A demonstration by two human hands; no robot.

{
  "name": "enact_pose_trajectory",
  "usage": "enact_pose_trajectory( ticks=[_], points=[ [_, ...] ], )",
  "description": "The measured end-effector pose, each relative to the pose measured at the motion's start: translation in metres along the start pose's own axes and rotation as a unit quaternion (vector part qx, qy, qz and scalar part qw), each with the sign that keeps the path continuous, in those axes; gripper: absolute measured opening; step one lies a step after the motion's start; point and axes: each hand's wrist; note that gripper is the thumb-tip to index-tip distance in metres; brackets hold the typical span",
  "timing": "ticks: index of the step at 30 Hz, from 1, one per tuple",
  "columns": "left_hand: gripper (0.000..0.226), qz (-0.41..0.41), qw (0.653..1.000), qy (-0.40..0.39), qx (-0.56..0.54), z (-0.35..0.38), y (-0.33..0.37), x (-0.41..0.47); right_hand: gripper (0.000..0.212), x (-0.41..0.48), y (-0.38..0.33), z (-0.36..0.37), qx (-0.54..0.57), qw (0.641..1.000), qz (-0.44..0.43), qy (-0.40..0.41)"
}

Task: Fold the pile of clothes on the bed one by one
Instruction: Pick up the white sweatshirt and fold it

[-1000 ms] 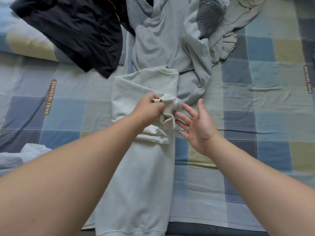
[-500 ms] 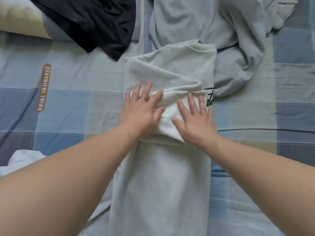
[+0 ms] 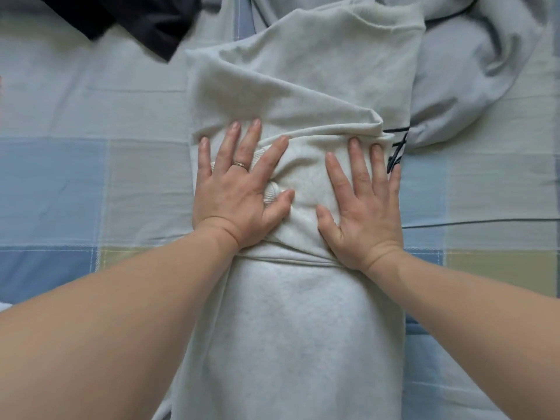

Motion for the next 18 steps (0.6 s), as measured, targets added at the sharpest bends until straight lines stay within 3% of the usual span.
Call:
enact_pose_trajectory(
  ticks=[5, 10, 13, 18],
  points=[
    [0.072, -0.033, 0.999, -0.025, 0.022, -0.01, 0.006, -0.002, 0.076, 0.003, -0.001, -0.005, 0.017, 0.999, 0.019, -0.035],
    [0.065, -0.124, 0.991, -0.028, -0.03, -0.016, 0.03, -0.05, 0.073, -0.018, -0.015, -0.027, 0.08, 0.99, 0.061, -0.095],
    [0.068, -0.099, 0.993, -0.035, -0.051, -0.001, 0.029, -0.119, 0.077, -0.068, -0.038, -0.032, 0.137, 0.98, 0.092, -0.109],
    [0.069, -0.043, 0.997, -0.065, -0.015, 0.031, 0.002, -0.249, 0.073, -0.188, -0.089, -0.016, 0.102, 0.978, 0.119, -0.139]
  ],
)
Point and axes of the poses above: each hand's wrist, its own x-axis towards the middle knuckle, its own z-axis out of the palm, y = z × x, and after that the axes turned 10 degrees about -z, right-handed
